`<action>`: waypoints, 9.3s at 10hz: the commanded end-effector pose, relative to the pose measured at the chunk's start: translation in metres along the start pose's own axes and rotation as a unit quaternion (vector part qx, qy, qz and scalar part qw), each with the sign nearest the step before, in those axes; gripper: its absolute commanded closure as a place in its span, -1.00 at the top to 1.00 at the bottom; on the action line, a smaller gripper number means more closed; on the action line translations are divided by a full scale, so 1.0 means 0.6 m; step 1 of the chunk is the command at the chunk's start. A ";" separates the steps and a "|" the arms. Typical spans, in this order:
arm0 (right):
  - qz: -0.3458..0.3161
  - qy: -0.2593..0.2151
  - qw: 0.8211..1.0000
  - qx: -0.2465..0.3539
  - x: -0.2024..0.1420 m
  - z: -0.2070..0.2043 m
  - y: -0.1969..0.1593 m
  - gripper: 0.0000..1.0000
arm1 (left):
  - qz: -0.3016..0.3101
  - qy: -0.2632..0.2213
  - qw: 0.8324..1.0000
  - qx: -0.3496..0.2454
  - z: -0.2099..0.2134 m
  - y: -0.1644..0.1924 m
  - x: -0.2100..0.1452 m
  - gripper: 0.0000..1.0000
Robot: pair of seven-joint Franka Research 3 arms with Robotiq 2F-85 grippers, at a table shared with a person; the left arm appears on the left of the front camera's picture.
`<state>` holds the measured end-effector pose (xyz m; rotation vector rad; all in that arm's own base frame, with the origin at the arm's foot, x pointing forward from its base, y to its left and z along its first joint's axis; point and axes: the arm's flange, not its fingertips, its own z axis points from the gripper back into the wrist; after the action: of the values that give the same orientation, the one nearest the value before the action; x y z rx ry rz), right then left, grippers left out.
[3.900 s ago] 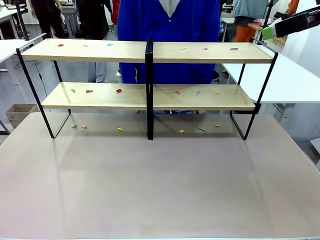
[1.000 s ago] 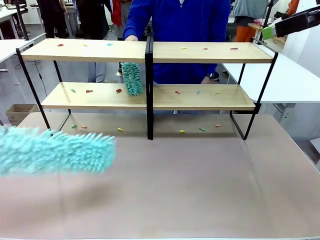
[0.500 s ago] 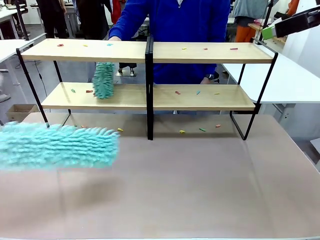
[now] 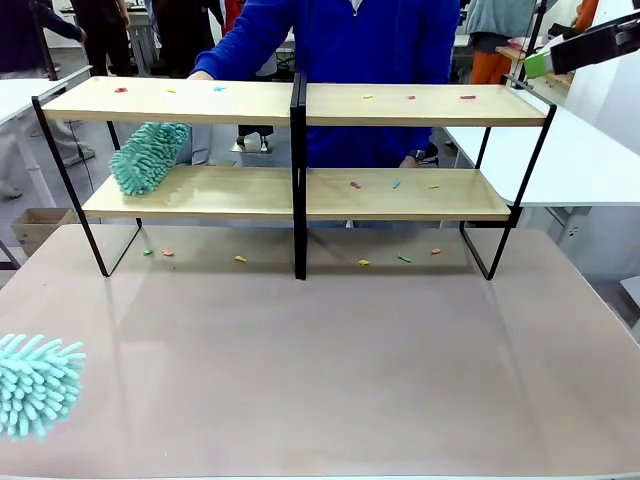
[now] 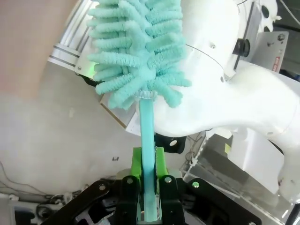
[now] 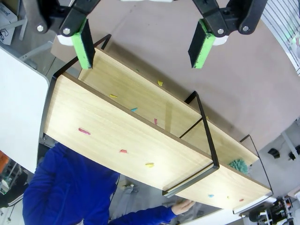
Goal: Clean the shelves.
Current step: Clean a randomly selected level of the Shelf with the Duster, then clean another randomly selected level of the Shelf with the Duster.
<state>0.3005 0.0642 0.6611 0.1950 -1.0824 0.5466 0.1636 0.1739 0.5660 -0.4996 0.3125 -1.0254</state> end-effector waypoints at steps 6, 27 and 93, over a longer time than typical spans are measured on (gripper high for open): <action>0.000 -0.001 1.000 -0.001 0.001 0.000 -0.001 1.00 | 0.002 0.007 1.000 0.025 -0.002 0.019 0.054 -0.74; 0.000 -0.001 1.000 -0.001 0.001 0.000 -0.001 1.00 | 0.274 -0.180 0.927 0.180 -0.150 0.101 0.616 -0.74; 0.000 -0.001 1.000 -0.001 0.001 0.000 -0.001 1.00 | 0.049 -0.504 0.862 0.030 0.179 0.009 0.257 -0.74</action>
<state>0.3004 0.0646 0.6611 0.1947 -1.0824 0.5475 0.2824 0.1135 0.6404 -0.9498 -0.5936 -0.6234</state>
